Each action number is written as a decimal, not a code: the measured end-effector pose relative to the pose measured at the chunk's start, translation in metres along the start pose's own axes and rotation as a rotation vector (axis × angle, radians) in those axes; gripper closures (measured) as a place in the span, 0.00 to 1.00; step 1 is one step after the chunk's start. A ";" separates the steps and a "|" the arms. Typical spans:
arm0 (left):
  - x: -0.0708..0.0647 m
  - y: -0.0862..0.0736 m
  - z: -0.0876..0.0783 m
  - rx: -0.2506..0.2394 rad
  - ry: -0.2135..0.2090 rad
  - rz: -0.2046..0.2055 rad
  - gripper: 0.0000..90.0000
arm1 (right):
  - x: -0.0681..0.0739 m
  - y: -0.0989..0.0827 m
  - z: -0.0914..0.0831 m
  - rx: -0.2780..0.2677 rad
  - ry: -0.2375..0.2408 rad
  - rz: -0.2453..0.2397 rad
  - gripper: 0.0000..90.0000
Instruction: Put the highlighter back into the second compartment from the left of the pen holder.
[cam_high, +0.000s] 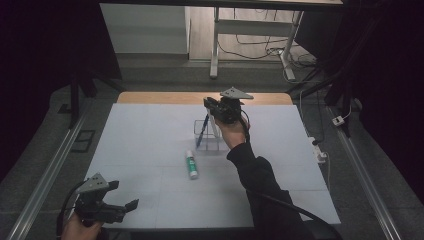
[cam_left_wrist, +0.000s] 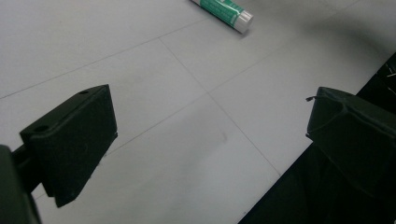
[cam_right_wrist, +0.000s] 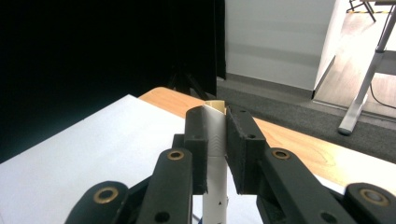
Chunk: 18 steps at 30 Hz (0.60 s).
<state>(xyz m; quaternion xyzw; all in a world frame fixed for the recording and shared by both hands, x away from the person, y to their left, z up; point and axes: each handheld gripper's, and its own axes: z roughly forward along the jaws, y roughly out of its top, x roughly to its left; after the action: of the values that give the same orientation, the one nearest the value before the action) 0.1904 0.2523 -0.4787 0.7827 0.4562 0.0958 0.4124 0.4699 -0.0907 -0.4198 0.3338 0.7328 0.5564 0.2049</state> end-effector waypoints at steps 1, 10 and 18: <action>0.000 0.000 0.000 0.000 0.000 0.000 0.02 | 0.000 -0.001 0.000 0.004 0.001 0.000 0.87; 0.000 0.000 0.000 0.002 0.003 0.002 0.02 | 0.000 -0.012 -0.005 0.032 0.004 -0.009 0.87; 0.000 0.000 0.000 0.003 0.002 -0.001 0.02 | 0.002 -0.020 -0.008 0.063 0.002 -0.041 0.86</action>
<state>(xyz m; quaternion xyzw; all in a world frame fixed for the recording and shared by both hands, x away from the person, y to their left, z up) 0.1909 0.2522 -0.4788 0.7830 0.4570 0.0958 0.4109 0.4577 -0.0980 -0.4365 0.3244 0.7569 0.5291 0.2048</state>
